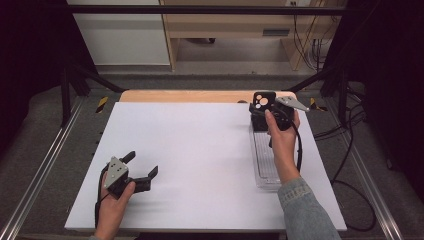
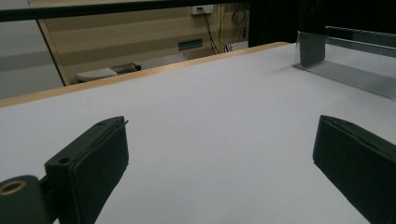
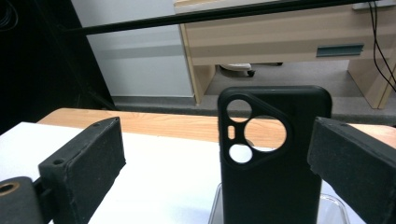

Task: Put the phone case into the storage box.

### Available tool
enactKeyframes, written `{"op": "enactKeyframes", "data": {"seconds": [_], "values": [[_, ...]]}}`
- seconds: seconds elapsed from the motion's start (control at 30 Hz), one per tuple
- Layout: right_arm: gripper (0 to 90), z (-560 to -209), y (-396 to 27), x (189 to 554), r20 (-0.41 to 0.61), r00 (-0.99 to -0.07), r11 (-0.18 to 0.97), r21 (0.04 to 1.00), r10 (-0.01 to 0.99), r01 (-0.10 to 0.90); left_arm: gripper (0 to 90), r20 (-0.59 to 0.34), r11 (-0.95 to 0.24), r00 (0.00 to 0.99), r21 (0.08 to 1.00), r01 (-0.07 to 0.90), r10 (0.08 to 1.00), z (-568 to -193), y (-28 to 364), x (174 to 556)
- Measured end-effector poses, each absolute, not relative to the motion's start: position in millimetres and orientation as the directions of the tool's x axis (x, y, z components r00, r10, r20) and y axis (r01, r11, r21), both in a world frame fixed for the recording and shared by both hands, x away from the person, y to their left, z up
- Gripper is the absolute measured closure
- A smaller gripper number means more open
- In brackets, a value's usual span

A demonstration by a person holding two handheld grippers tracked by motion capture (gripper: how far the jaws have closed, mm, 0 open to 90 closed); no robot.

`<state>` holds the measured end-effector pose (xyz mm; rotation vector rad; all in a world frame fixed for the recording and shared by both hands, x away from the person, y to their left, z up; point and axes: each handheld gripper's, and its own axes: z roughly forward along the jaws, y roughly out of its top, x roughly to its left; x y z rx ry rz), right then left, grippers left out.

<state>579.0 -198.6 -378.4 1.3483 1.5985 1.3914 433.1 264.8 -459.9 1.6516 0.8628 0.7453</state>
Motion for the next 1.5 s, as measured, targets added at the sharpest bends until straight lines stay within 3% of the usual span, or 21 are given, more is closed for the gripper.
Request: {"op": "enactKeyframes", "data": {"seconds": [0.83, 1.5], "values": [[4.5, -360.2, -204.5, 559.8, 0.127, -0.305, -0.056, 0.971, 0.944, 0.234, 3.5, 0.052, -0.172, 0.547, 0.97, 0.17, 0.836, -459.4, 264.5, 432.4], [5.1, -345.8, -200.1, 537.4, 0.143, -0.39, -0.074, 0.98, 0.91, 0.187, 3.5, 0.046, -0.165, 0.542, 0.971, 0.173, 0.839, -457.1, 275.5, 433.8]]}}
